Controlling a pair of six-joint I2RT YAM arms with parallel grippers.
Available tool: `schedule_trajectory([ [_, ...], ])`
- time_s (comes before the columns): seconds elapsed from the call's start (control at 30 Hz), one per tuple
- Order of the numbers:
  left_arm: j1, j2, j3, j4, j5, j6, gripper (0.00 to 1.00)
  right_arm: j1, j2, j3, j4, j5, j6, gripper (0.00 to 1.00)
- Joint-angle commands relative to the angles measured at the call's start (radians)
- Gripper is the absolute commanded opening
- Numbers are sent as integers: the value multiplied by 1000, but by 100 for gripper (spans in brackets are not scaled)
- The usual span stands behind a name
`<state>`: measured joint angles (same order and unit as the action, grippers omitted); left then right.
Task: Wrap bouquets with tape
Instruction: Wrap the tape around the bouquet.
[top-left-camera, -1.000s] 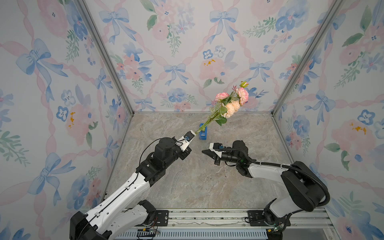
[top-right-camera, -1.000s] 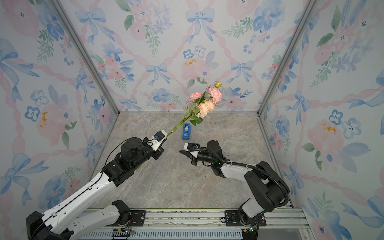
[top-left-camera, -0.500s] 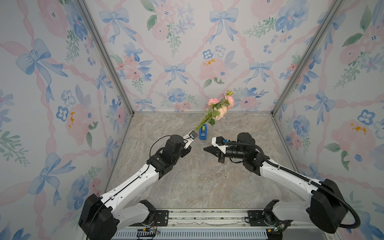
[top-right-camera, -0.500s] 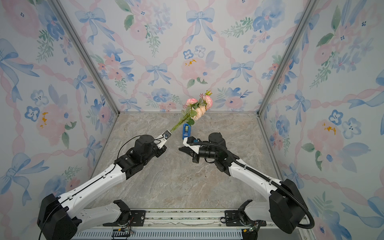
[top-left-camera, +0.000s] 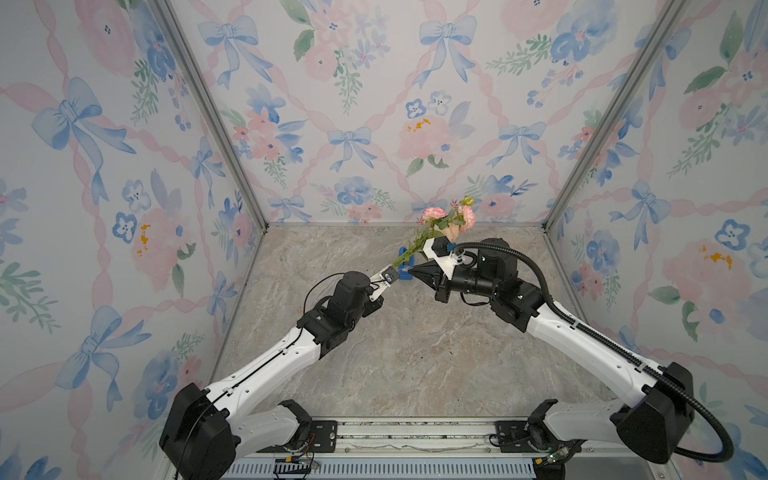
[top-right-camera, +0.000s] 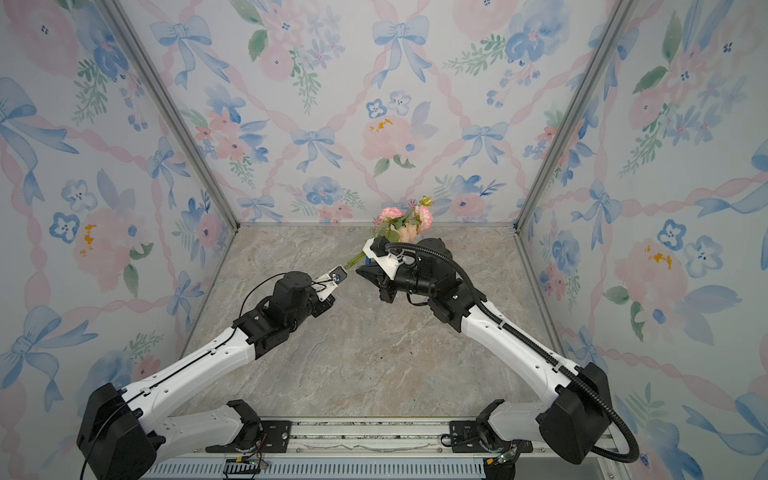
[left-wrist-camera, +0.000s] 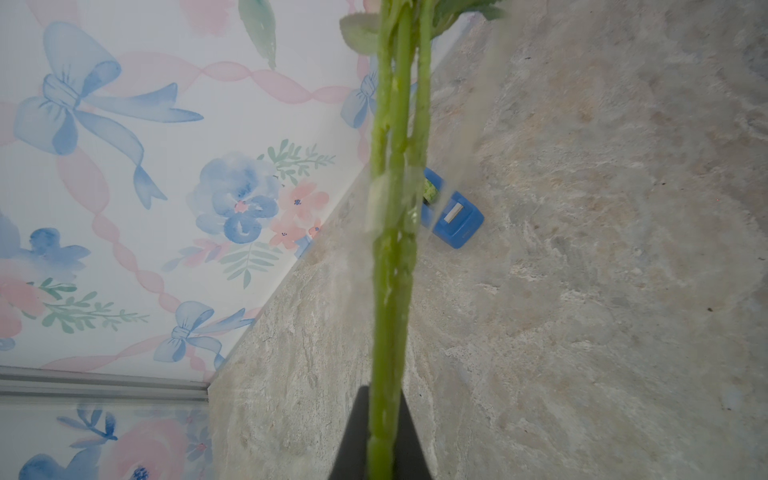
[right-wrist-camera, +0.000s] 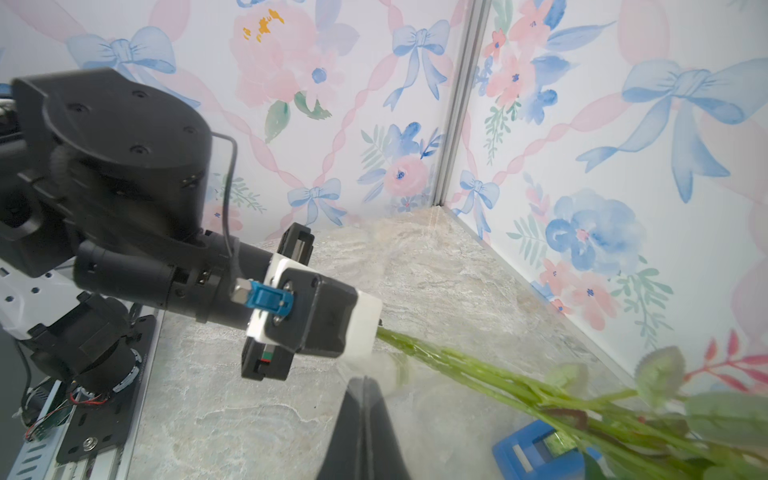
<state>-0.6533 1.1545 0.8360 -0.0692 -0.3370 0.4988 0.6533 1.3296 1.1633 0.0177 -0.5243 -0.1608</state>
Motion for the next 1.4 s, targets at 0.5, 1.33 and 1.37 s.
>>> schedule_trajectory([
  [0.5,-62,-6,-51,28,6,161,0,-3,263,412,-352,124,-8,0],
  [1.33,-192,-116,-56,113,-120,304,0,3,774,1112,-982,450,-115,33],
  [1.37,-188,-114,-63,114,-120,293,0,-3,769,1138,-977,451,-103,47],
])
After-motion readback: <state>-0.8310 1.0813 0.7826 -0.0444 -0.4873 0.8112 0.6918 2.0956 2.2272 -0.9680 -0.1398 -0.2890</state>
